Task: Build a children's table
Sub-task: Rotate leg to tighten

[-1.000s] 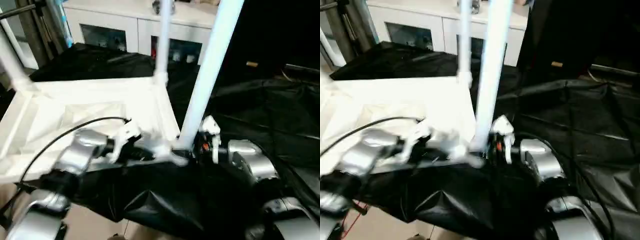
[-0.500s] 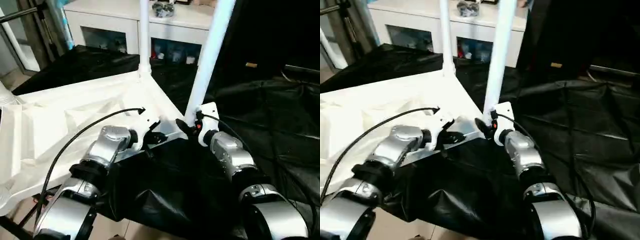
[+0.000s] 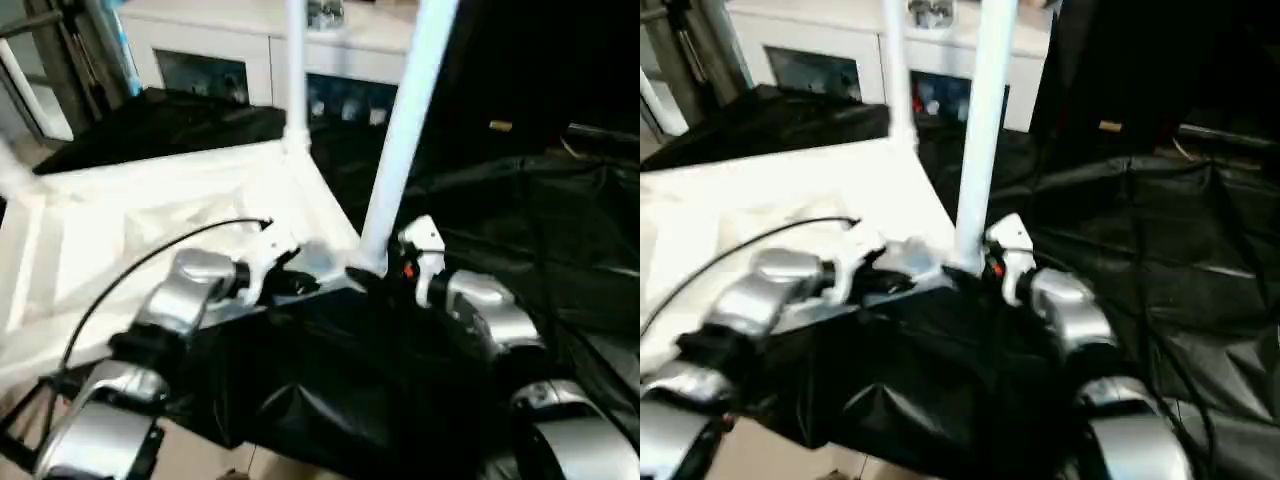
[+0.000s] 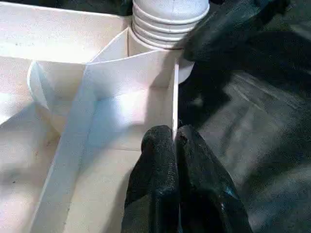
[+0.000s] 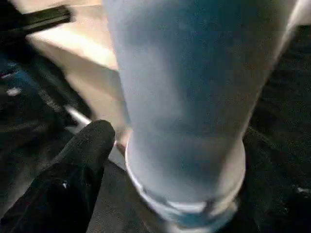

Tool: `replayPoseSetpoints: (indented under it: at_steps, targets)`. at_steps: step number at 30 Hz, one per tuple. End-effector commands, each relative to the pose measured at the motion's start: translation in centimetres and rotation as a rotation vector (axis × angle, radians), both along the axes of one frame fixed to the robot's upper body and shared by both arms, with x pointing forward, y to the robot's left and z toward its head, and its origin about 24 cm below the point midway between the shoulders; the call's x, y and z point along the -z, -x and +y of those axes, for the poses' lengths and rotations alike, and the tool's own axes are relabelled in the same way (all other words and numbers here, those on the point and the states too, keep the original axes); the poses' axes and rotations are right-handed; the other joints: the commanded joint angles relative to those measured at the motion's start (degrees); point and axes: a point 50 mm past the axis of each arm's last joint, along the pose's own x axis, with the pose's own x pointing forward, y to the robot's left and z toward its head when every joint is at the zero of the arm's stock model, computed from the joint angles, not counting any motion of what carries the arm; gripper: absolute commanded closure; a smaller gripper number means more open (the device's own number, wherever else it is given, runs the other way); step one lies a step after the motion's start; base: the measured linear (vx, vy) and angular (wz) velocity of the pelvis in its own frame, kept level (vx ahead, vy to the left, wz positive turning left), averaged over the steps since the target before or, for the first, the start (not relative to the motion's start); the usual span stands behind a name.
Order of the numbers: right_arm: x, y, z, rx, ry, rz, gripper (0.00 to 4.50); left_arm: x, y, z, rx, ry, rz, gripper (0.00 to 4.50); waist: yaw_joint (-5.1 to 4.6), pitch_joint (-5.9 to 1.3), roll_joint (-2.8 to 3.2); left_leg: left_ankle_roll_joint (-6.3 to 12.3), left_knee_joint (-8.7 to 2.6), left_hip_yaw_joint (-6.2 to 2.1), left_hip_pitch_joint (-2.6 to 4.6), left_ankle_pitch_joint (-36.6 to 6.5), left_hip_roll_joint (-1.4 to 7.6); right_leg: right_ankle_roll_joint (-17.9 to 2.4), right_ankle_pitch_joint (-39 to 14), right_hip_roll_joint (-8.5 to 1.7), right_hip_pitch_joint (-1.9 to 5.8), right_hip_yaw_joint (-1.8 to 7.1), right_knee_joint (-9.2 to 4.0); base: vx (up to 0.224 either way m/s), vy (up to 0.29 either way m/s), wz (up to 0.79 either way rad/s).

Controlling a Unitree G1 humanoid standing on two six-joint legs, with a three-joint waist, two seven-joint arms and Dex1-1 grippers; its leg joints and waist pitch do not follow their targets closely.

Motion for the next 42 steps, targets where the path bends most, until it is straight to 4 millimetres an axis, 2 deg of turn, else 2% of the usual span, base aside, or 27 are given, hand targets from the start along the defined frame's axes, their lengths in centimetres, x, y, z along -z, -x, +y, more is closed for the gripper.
replayPoseSetpoints:
  at_steps: [1, 7, 8, 10, 12, 14, 16, 18, 22, 24, 26, 27, 29, 33, 34, 35, 38, 40, 42]
  targets:
    - [0.7, 1.4, 1.0, -0.176, 0.011, 0.066, 0.55, -0.8, 0.7, -1.1, 0.127, 0.066, -0.009, 4.5, 0.13, -3.43, -0.02, 5.18, -3.12, 0.27, 0.26, -8.7, 1.38, -15.6, -2.6, -2.42, 3.18, 2.05, -3.16, 0.0, 0.0, 0.0]
    - [0.8, 2.4, 0.4, -0.29, 0.045, 0.112, 0.55, -1.0, 1.6, -0.4, 0.212, 0.074, 0.053, 4.5, 0.24, -3.17, 0.01, 3.27, -3.52, 0.19, 0.46, -11.9, 1.53, -14.1, -9.2, -2.65, 2.87, 2.19, -3.73, 0.0, 0.0, 0.0]
    - [0.8, 2.5, 0.3, -0.292, 0.045, 0.113, 0.71, -1.0, 1.6, -0.4, 0.213, 0.074, 0.053, 4.5, 0.21, -3.14, 0.02, 2.88, -3.55, 0.18, 0.46, -12.2, 1.55, -14.2, -9.6, -2.71, 2.81, 2.23, -3.8, 0.0, 0.0, 0.0]
    - [0.9, 2.7, 0.3, -0.317, 0.051, 0.133, 0.87, -1.0, 1.8, -0.3, 0.231, 0.076, 0.066, 4.5, 0.26, -3.16, -0.05, 2.61, -3.58, 0.12, 0.48, -12.0, 1.52, -14.0, -9.6, -2.67, 2.91, 2.23, -3.73, 0.0, 0.0, 0.0]
    - [0.9, 2.8, 0.3, -0.324, 0.051, 0.138, 0.9, -1.0, 2.0, -0.2, 0.242, 0.077, 0.073, 4.5, 0.21, -3.31, -0.05, 2.79, -3.44, 0.15, 0.38, -10.6, 1.47, -14.3, -7.3, -2.66, 2.93, 2.24, -3.48, 0.0, 0.0, 0.0]
    - [0.9, 3.0, 0.2, -0.333, 0.048, 0.149, 1.16, -1.0, 2.1, -0.2, 0.249, 0.076, 0.08, 4.5, 0.19, -3.34, 0.01, 3.07, -3.35, 0.17, 0.31, -10.0, 1.39, -14.6, -6.0, -2.59, 3.02, 2.19, -3.39, 0.0, 0.0, 0.0]
    - [0.9, 3.0, 0.2, -0.336, 0.047, 0.154, 1.16, -1.0, 2.1, -0.2, 0.25, 0.075, 0.081, 4.5, 0.19, -3.36, -0.03, 3.29, -3.3, 0.19, 0.3, -9.7, 1.37, -14.8, -5.4, -2.59, 3.05, 2.17, -3.35, 0.0, 0.0, 0.0]
    - [1.0, 3.1, 0.3, -0.332, 0.045, 0.155, 1.43, -0.9, 2.1, -0.2, 0.24, 0.07, 0.073, 4.5, 0.27, -3.39, -0.01, 3.44, -3.26, 0.22, 0.37, -9.4, 1.41, -14.9, -4.9, -2.57, 3.0, 2.17, -3.28, 0.0, 0.0, 0.0]
    - [1.4, 2.4, 0.8, -0.203, 0.047, 0.127, 1.66, -0.6, 1.1, -0.6, 0.127, 0.037, 0.012, 4.5, 0.17, -3.18, 0.01, 2.45, -3.48, 0.16, 0.43, -11.4, 1.36, -14.2, -8.4, -2.72, 2.84, 2.25, -3.73, 0.0, 0.0, 0.0]
    - [1.7, 2.0, 1.1, -0.129, 0.057, 0.123, 1.72, -0.5, 0.5, -0.8, 0.069, 0.025, -0.006, 4.5, -0.07, -2.86, 0.01, 1.02, -3.8, 0.01, 0.86, -14.9, 1.28, -12.7, -14.9, -2.88, 2.55, 2.32, -4.5, 0.0, 0.0, 0.0]
    - [2.1, 1.0, 1.5, 0.026, 0.064, 0.122, 1.75, -0.5, -0.3, -1.4, -0.007, 0.022, -0.047, 4.5, -0.3, -2.82, -0.07, 0.18, -3.92, -0.19, 0.82, -16.2, 1.16, -11.3, -18.8, -2.99, 2.56, 2.36, -4.87, 0.0, 0.0, 0.0]
    - [2.1, 1.0, 1.5, 0.032, 0.064, 0.122, 1.76, -0.5, -0.3, -1.5, -0.009, 0.022, -0.048, 4.5, -0.45, -2.73, -0.19, -0.25, -3.98, -0.25, 0.77, -16.4, 1.07, -10.4, -20.6, -2.97, 2.44, 2.38, -5.05, 0.0, 0.0, 0.0]
    - [2.3, 0.1, 1.9, 0.159, 0.065, 0.125, 1.76, -0.6, -1.1, -2.3, -0.075, 0.024, -0.079, 4.5, -0.56, -2.82, -0.13, -0.75, -4.04, -0.37, 0.9, -16.7, 1.06, -9.7, -21.7, -2.98, 2.29, 2.35, -5.2, 0.0, 0.0, 0.0]
    - [2.6, -0.6, 3.2, 0.308, 0.059, 0.135, 1.76, -0.8, -2.1, -4.0, -0.177, 0.029, -0.114, 4.5, -0.56, -2.84, -0.06, -0.98, -4.0, -0.36, 1.02, -17.3, 1.01, -9.2, -21.7, -2.91, 2.13, 2.37, -5.33, 0.0, 0.0, 0.0]
    - [2.6, -0.7, 3.4, 0.321, 0.062, 0.133, 1.76, -0.8, -2.2, -4.1, -0.192, 0.029, -0.118, 4.5, -0.43, -2.94, -0.15, -0.84, -3.97, -0.36, 0.87, -16.4, 0.93, -9.2, -20.8, -2.91, 2.27, 2.35, -5.25, 0.0, 0.0, 0.0]
    - [2.7, -0.9, 4.2, 0.359, 0.078, 0.116, 1.76, -0.8, -2.6, -4.7, -0.241, 0.028, -0.137, 4.5, -0.4, -2.96, 0.0, -0.68, -3.97, -0.3, 0.82, -15.9, 1.02, -9.4, -19.4, -2.85, 2.21, 2.39, -5.17, 0.0, 0.0, 0.0]
    - [2.8, -0.8, 5.1, 0.356, 0.071, 0.099, 1.76, -0.8, -2.8, -5.2, -0.266, 0.031, -0.149, 4.5, -0.37, -3.1, 0.0, -0.59, -3.89, -0.22, 0.74, -15.1, 0.94, -9.9, -17.2, -2.79, 2.3, 2.35, -4.97, 0.0, 0.0, 0.0]
    - [2.8, -0.7, 5.5, 0.352, 0.048, 0.105, 1.22, -0.8, -2.8, -5.4, -0.267, 0.036, -0.151, 4.5, -0.29, -3.14, -0.06, 0.14, -3.84, -0.19, 0.62, -14.5, 0.94, -10.6, -14.6, -2.72, 2.5, 2.34, -4.73, 0.0, 0.0, 0.0]
    - [2.6, -0.8, 5.5, 0.342, 0.011, 0.114, 1.08, -0.7, -2.6, -5.3, -0.244, 0.045, -0.145, 4.5, -0.28, -3.24, -0.03, 0.87, -3.79, -0.19, 0.49, -13.7, 0.98, -11.0, -12.9, -2.74, 2.67, 2.35, -4.52, 0.0, 0.0, 0.0]
